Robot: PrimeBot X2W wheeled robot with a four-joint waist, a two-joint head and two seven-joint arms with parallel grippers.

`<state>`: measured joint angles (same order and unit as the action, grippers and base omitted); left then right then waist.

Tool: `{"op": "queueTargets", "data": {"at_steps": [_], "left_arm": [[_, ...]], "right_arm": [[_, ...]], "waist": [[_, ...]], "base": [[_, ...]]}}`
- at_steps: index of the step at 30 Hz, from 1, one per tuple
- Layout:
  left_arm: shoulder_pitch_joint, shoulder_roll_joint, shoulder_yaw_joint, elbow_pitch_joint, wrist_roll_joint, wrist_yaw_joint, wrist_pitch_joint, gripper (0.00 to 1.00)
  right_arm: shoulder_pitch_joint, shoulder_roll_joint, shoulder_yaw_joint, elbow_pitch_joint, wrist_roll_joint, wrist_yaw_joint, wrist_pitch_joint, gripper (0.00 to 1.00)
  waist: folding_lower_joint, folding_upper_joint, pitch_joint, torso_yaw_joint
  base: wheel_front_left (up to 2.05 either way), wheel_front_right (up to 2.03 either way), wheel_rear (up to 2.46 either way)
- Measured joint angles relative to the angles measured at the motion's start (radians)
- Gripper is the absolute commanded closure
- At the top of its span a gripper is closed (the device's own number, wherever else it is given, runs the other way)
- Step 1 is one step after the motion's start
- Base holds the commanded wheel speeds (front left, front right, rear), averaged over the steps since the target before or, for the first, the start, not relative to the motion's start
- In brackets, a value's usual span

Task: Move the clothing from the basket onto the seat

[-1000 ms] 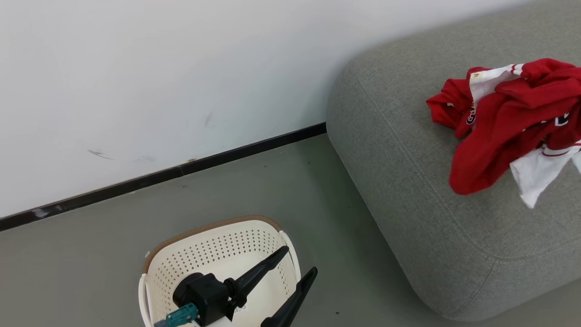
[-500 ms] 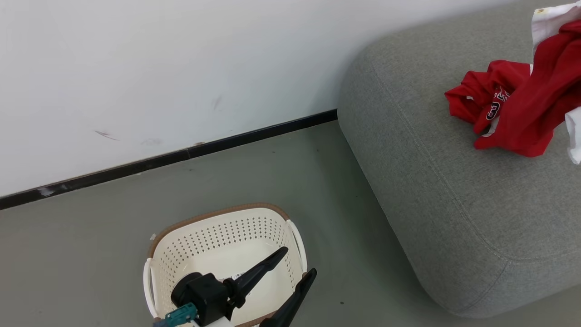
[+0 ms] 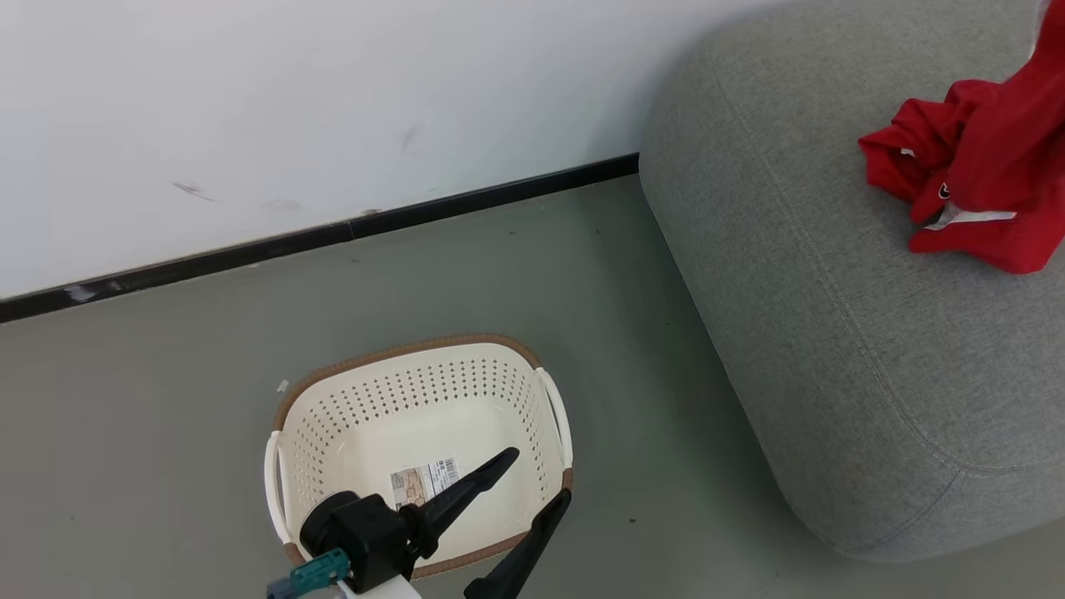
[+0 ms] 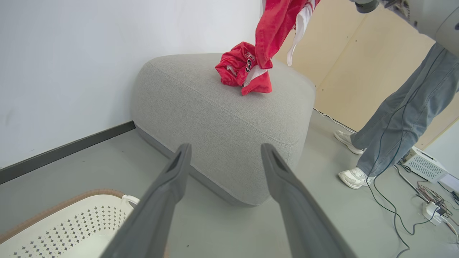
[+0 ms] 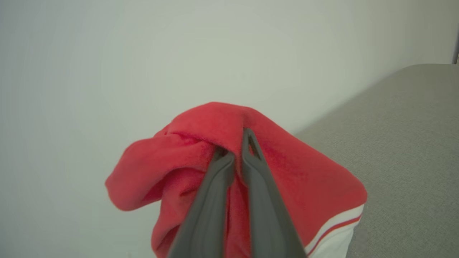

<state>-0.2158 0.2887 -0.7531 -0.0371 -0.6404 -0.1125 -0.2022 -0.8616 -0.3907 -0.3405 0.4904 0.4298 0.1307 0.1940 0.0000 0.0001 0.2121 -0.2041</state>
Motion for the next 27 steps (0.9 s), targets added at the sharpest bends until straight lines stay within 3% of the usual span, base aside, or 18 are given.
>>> {"op": "queueTargets", "data": {"at_steps": [13,20,23,27], "left_arm": [[-0.029,0.039,0.007,-0.049,0.000,0.000,0.043,0.00],[-0.035,0.062,0.017,-0.072,0.000,0.000,0.061,0.00],[-0.046,0.072,0.032,-0.087,0.000,0.002,0.069,0.00],[-0.048,0.093,0.039,-0.098,0.000,0.004,0.078,0.00]], "right_arm": [[-0.087,-0.024,-0.109,0.073,0.003,0.000,0.010,1.00],[-0.085,0.003,-0.144,0.109,0.000,0.000,0.003,1.00],[-0.078,0.050,-0.168,0.116,-0.011,0.000,-0.019,1.00],[-0.079,0.036,-0.174,0.139,-0.011,0.000,-0.019,1.00]], "waist": [[0.0000,0.0000,0.093,0.009],[0.0000,0.0000,0.144,0.008],[0.0000,0.0000,0.172,0.007],[0.0000,0.0000,0.200,0.005]], "base": [[0.00,0.00,0.00],[0.00,0.00,0.00],[0.00,0.00,0.00],[0.00,0.00,0.00]]}}
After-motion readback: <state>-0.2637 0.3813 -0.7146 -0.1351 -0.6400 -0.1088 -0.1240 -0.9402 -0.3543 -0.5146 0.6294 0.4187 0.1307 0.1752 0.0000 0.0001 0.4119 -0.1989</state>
